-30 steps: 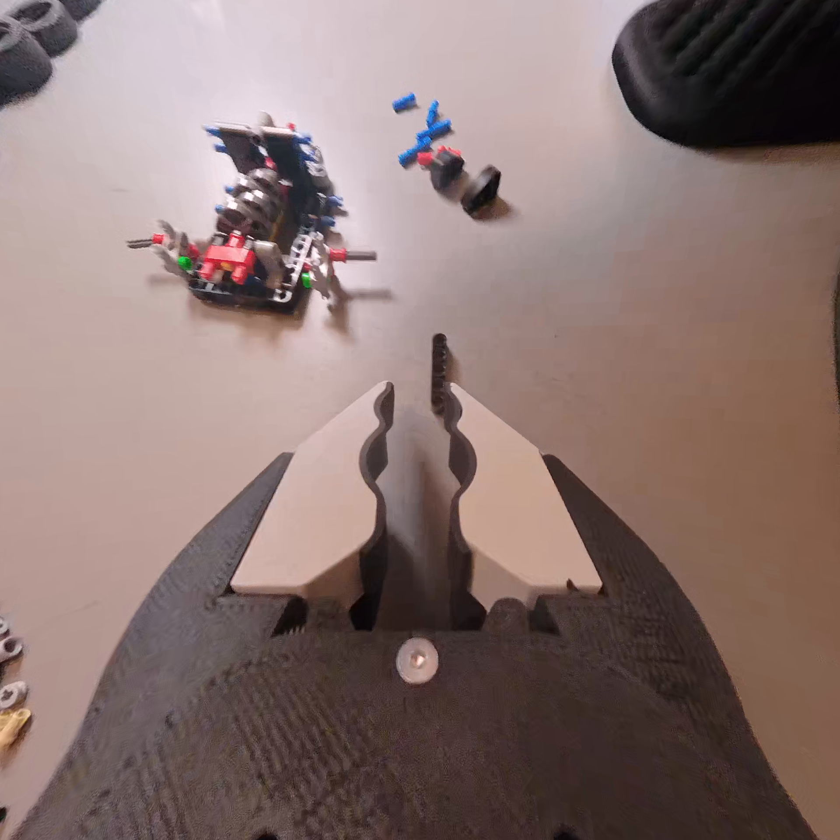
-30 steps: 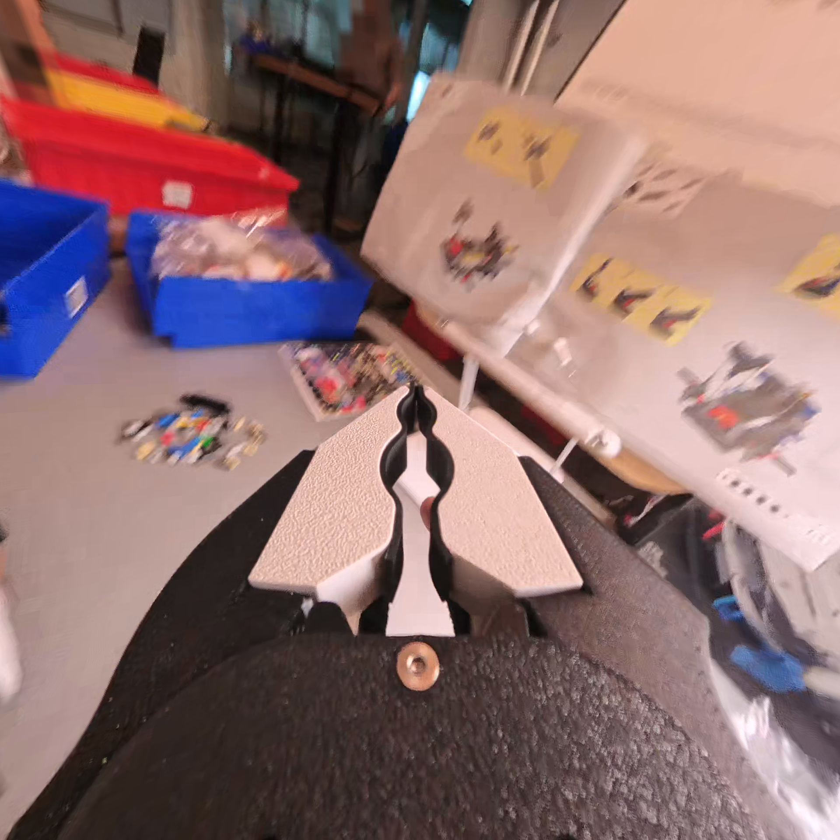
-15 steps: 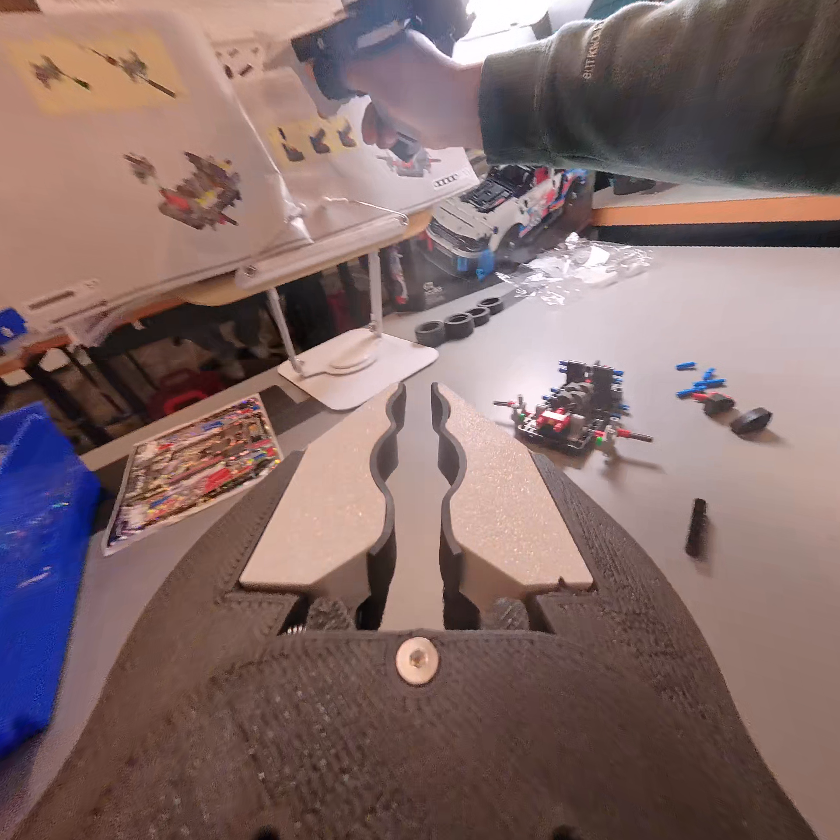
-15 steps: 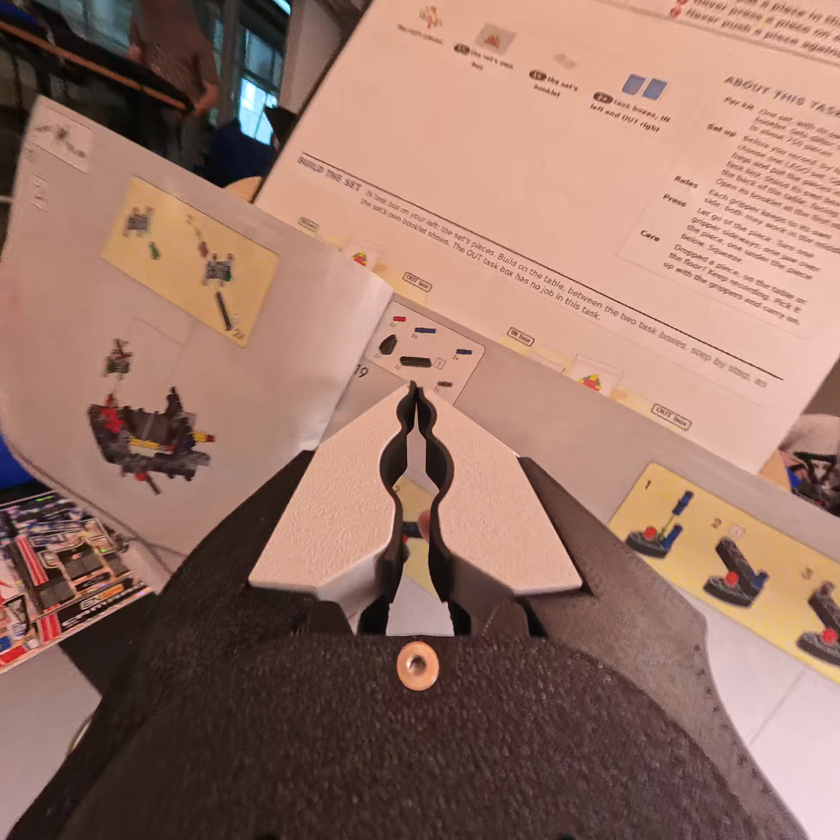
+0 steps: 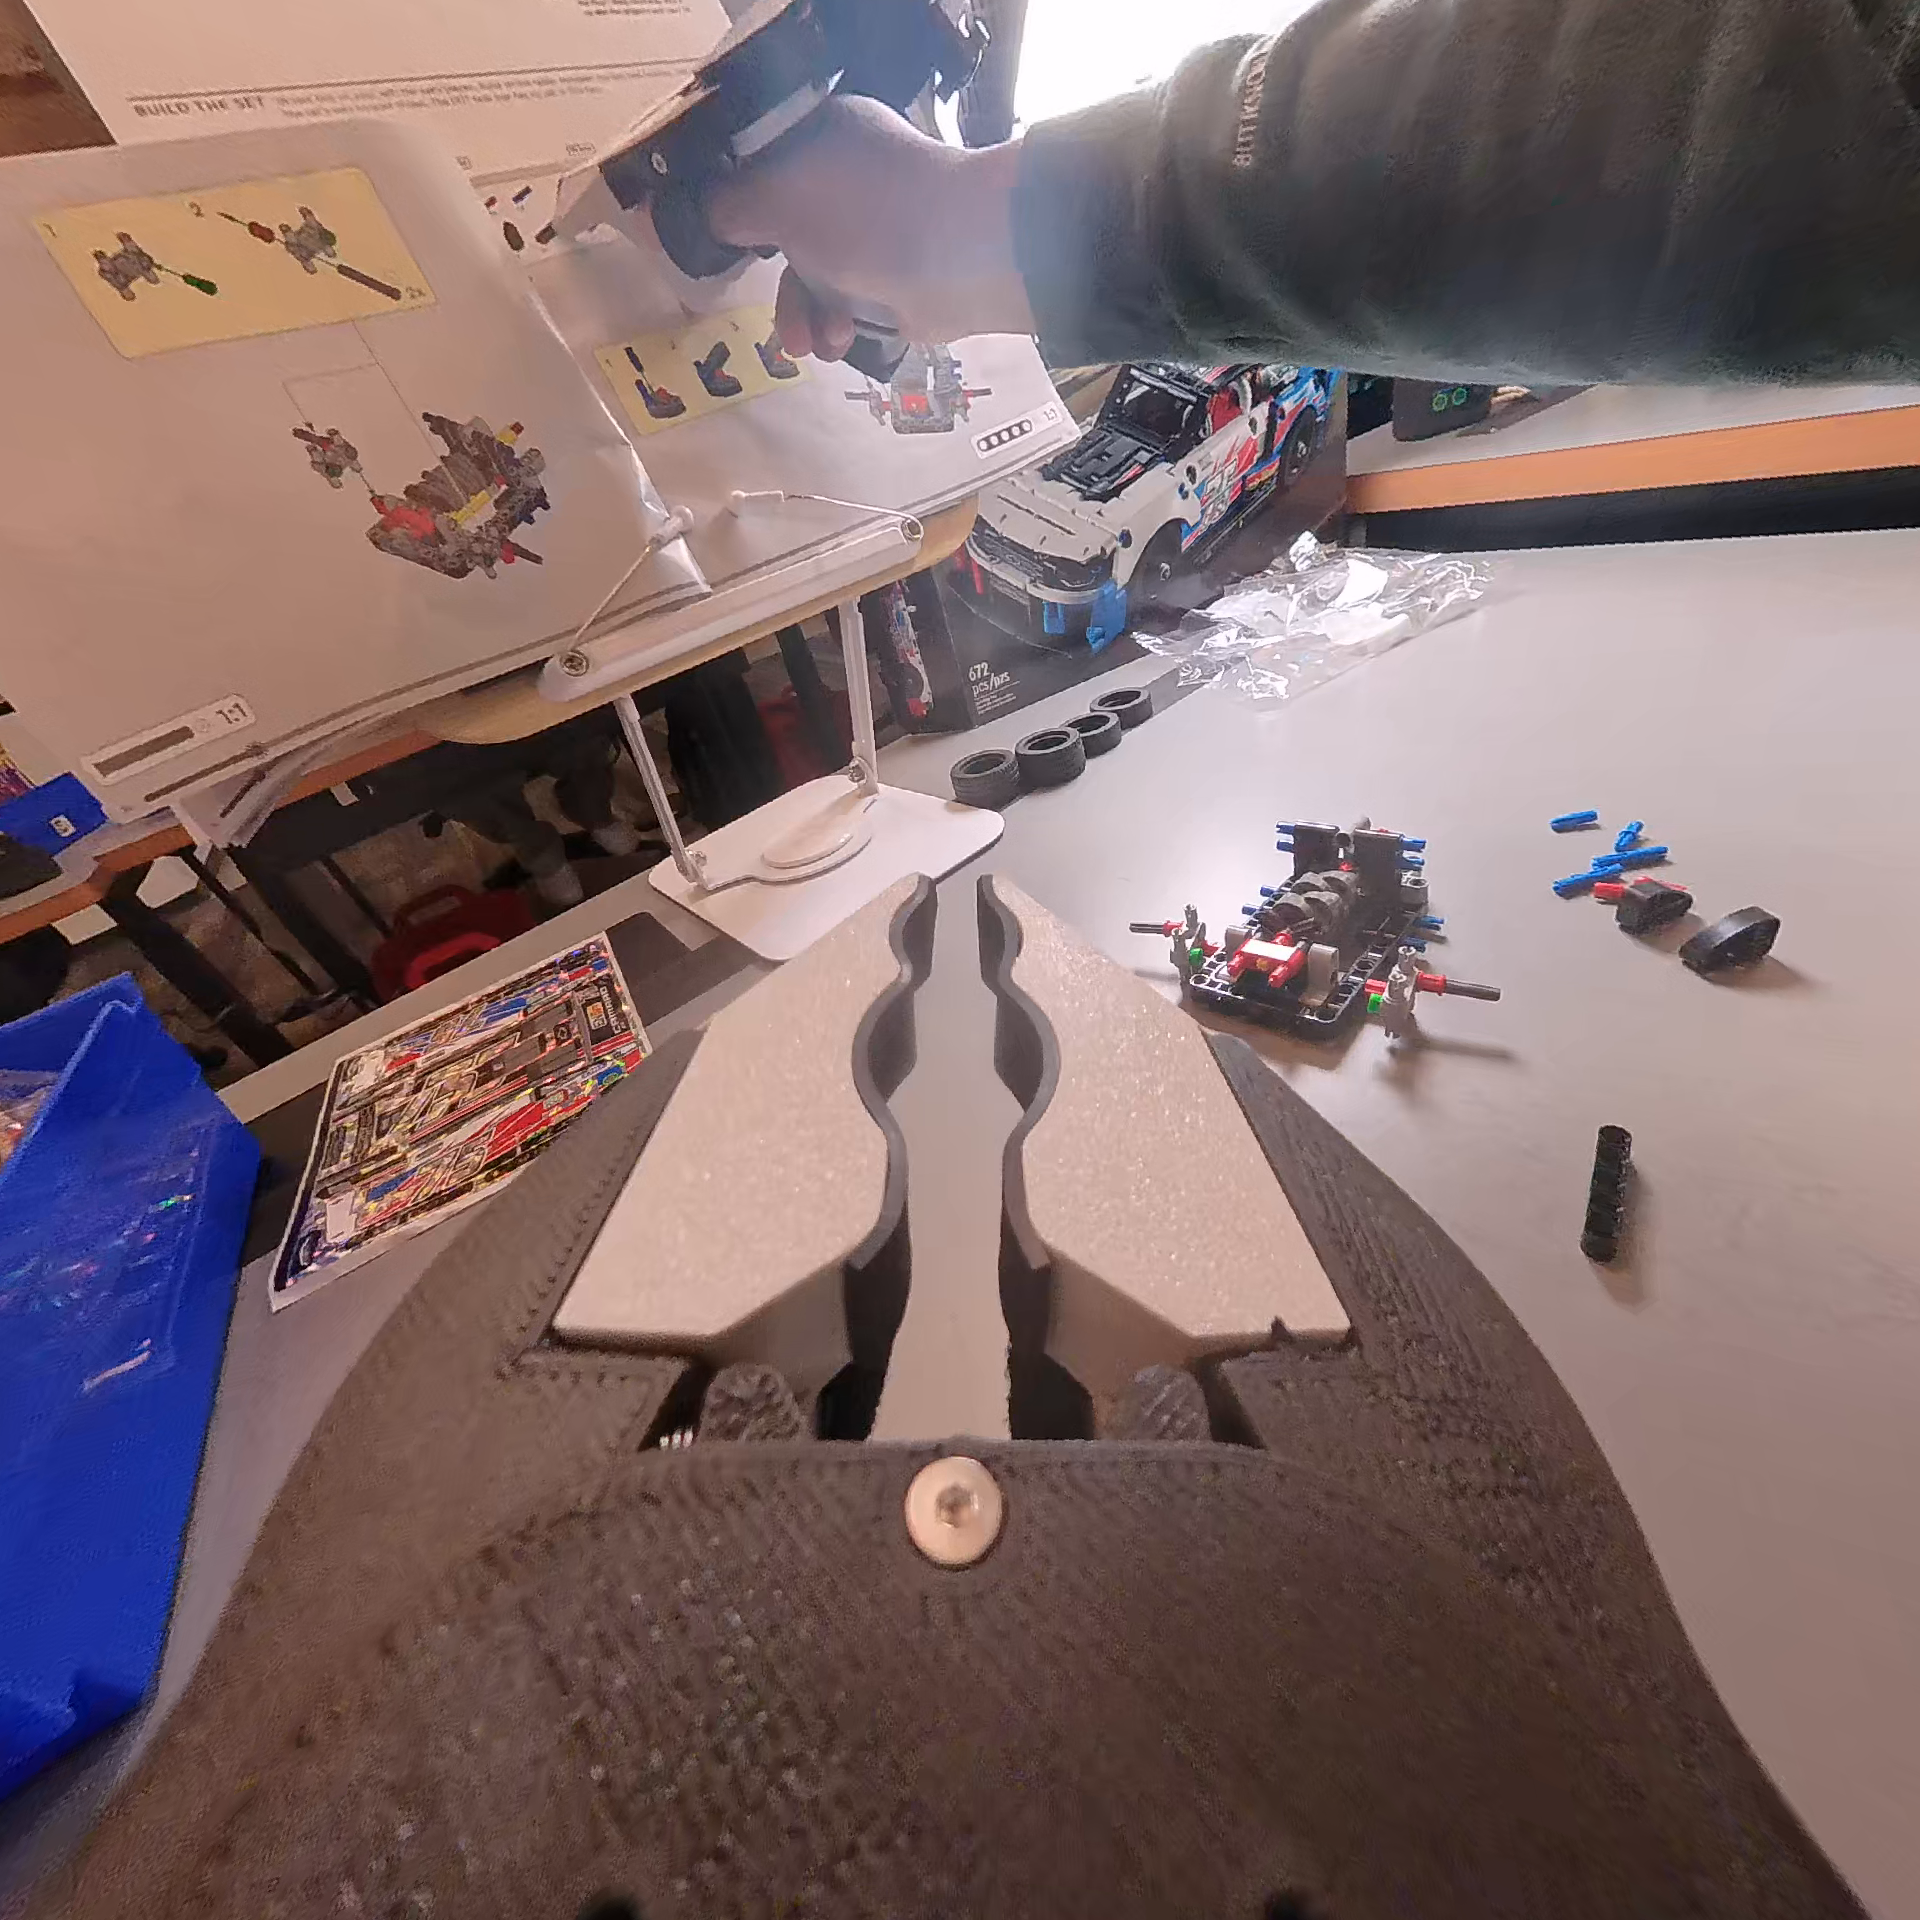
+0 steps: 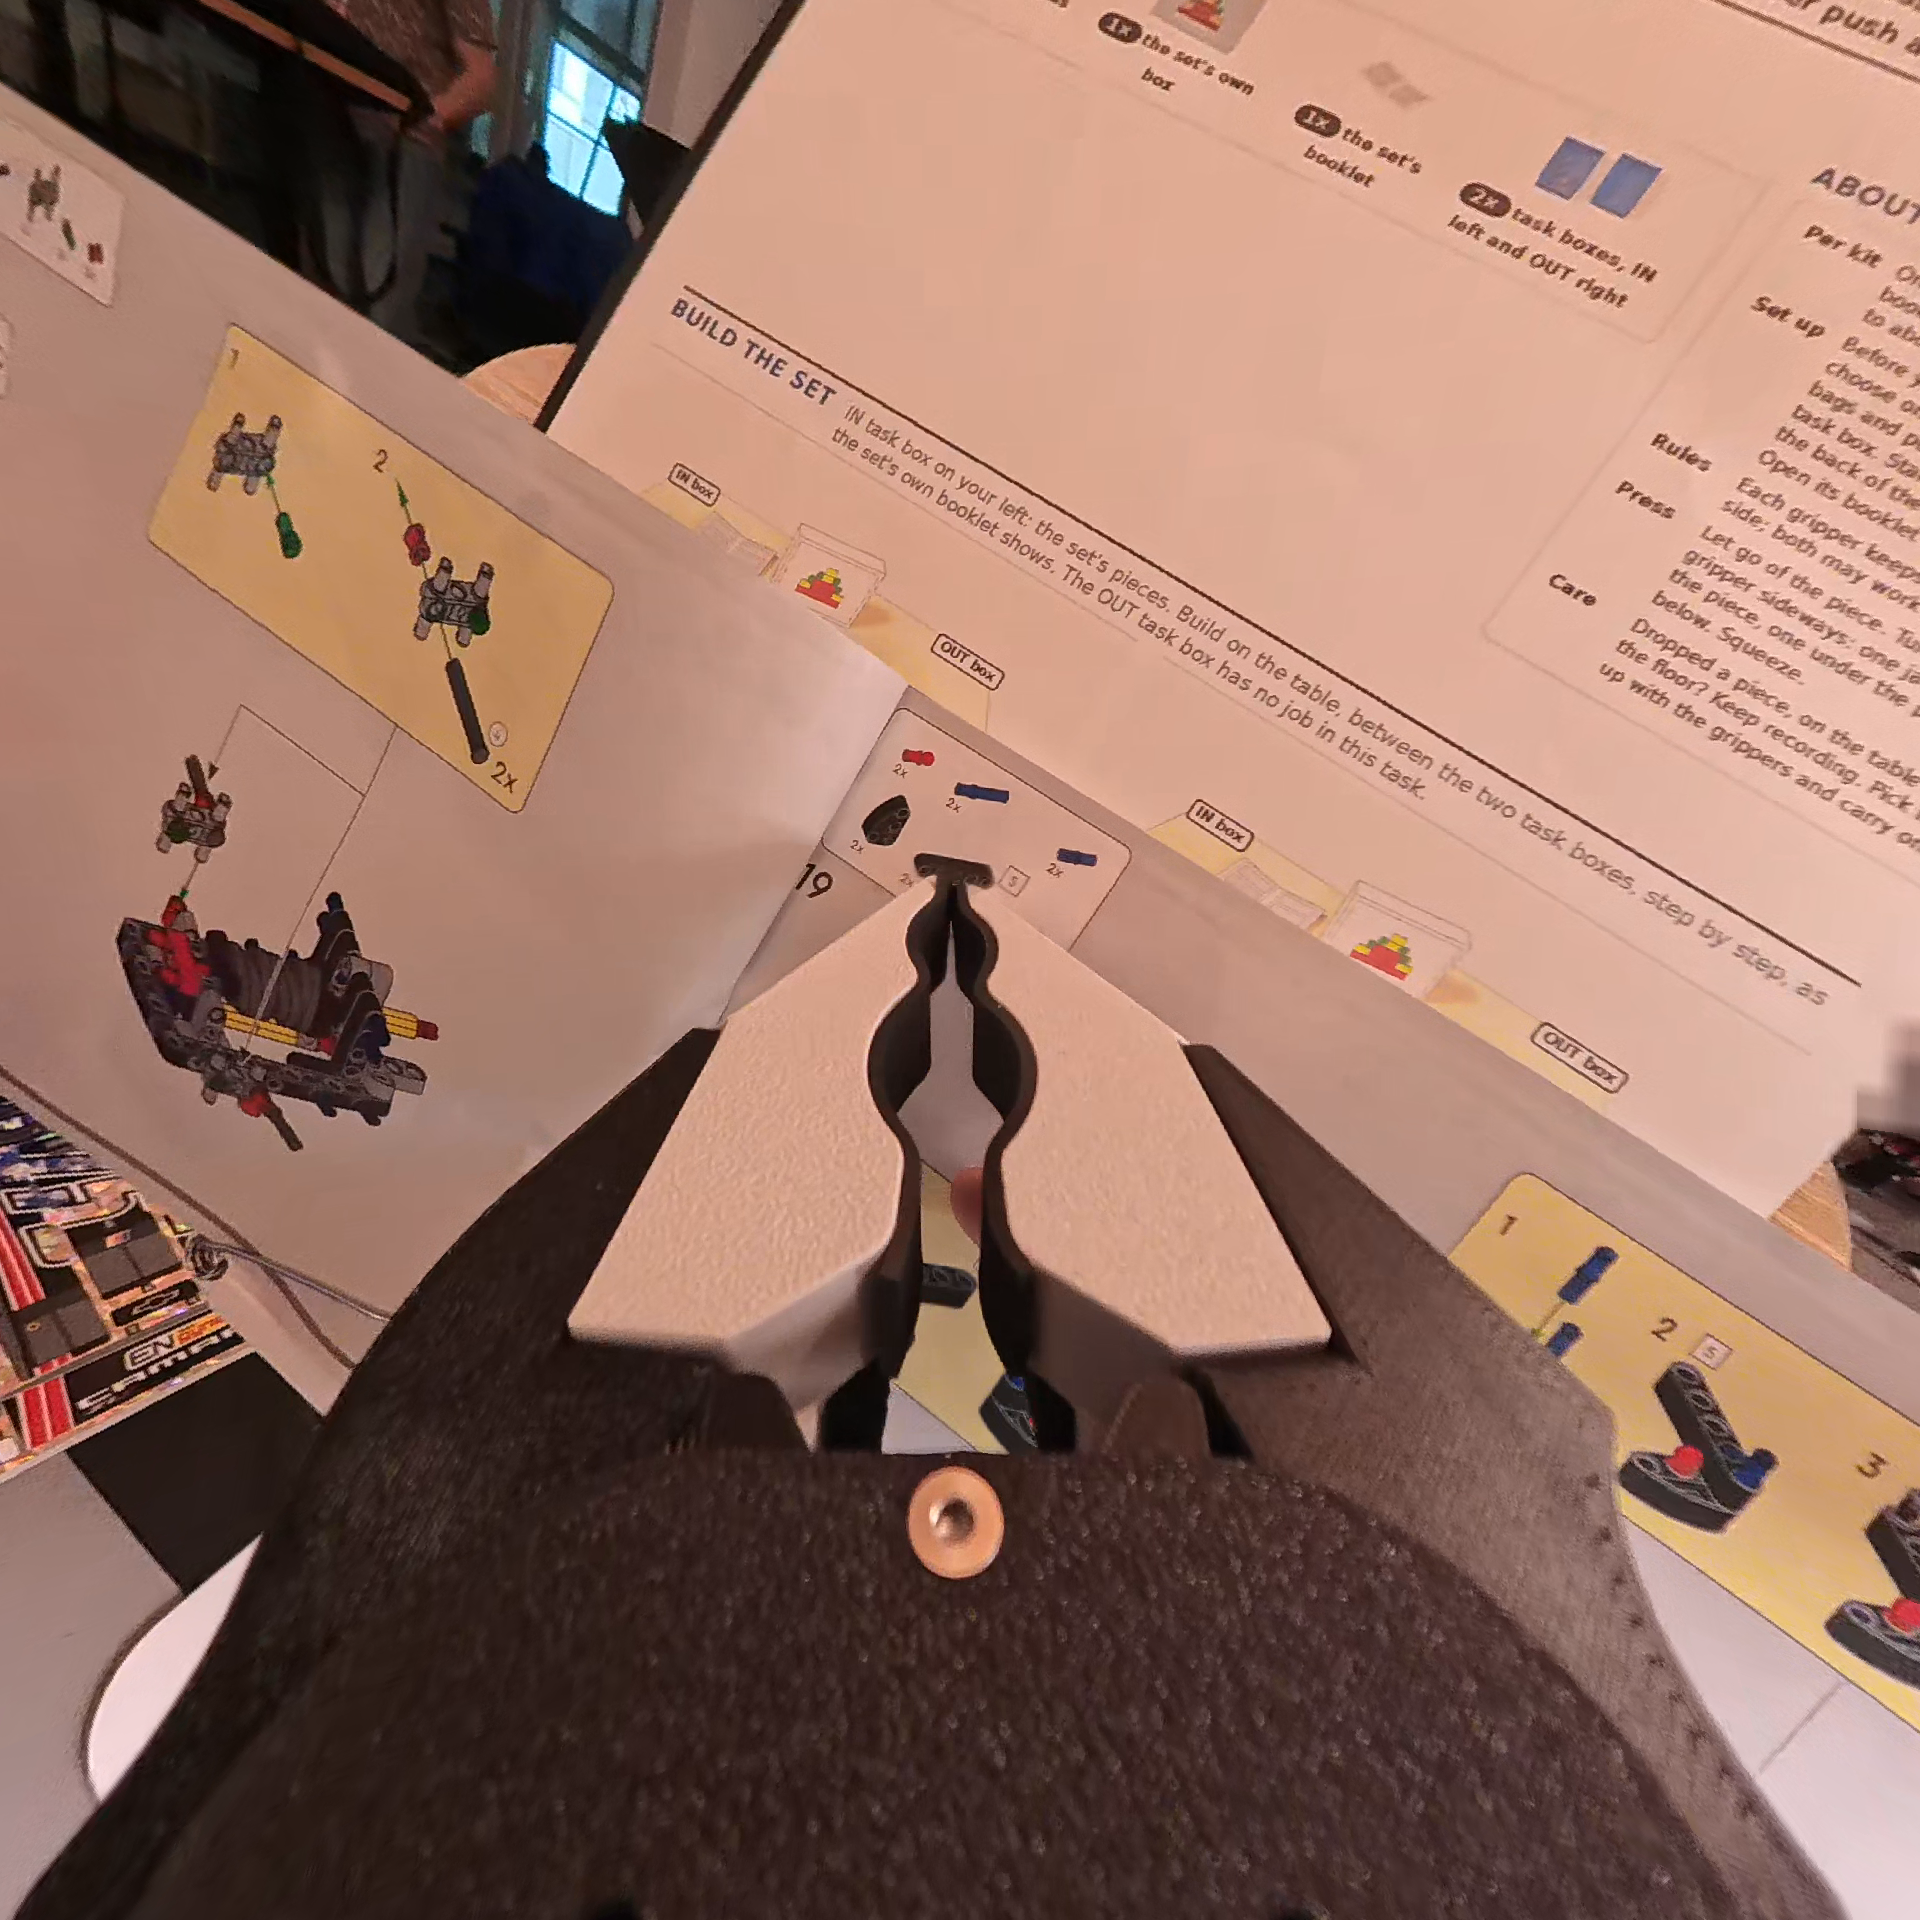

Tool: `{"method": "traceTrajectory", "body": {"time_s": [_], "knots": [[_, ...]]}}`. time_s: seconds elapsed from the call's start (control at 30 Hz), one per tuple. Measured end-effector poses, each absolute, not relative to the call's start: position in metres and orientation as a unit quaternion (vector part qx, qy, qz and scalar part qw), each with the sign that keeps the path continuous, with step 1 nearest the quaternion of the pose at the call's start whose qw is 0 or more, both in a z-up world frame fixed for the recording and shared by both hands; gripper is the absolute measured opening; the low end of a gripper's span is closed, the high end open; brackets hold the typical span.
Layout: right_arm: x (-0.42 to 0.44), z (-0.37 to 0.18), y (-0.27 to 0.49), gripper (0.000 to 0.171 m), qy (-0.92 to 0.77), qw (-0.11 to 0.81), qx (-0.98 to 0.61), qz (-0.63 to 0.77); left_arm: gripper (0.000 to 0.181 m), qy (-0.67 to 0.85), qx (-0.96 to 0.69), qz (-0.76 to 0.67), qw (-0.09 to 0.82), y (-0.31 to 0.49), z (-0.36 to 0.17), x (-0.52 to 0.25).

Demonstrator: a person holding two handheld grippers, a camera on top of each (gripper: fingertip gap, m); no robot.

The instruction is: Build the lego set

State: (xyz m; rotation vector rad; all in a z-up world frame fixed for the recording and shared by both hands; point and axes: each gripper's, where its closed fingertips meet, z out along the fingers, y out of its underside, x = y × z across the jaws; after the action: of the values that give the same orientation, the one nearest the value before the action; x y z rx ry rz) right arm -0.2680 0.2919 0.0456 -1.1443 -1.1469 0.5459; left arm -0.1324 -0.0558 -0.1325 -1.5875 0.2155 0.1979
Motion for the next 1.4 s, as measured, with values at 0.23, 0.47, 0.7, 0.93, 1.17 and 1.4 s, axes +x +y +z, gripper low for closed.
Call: {"method": "traceTrajectory", "body": {"time_s": [0.23,0.47,0.7,0.93,1.17,1.4], "knots": [[-0.269,0.044,0.292,0.000,-0.500,0.659,-0.508,0.239,0.006,0.095,-0.713,0.092,0.689,-0.056,-0.133,-0.135],[-0.269,0.043,0.292,0.000,-0.502,0.662,-0.506,0.233,0.005,0.095,-0.713,0.092,0.689,-0.056,-0.134,-0.135],[-0.271,0.041,0.287,0.000,-0.519,0.672,-0.486,0.208,0.004,0.085,-0.720,0.081,0.685,-0.056,-0.135,-0.137],[-0.266,0.042,0.283,0.000,-0.518,0.679,-0.477,0.208,0.004,0.070,-0.723,0.075,0.683,-0.057,-0.136,-0.142],[-0.191,0.037,0.213,0.000,-0.512,0.659,-0.441,0.329,0.004,0.054,-0.719,0.081,0.688,-0.060,-0.129,-0.149],[-0.060,-0.031,0.144,0.000,-0.524,0.594,-0.462,0.399,0.006,0.025,-0.686,0.123,0.717,-0.086,-0.084,-0.170]]}}
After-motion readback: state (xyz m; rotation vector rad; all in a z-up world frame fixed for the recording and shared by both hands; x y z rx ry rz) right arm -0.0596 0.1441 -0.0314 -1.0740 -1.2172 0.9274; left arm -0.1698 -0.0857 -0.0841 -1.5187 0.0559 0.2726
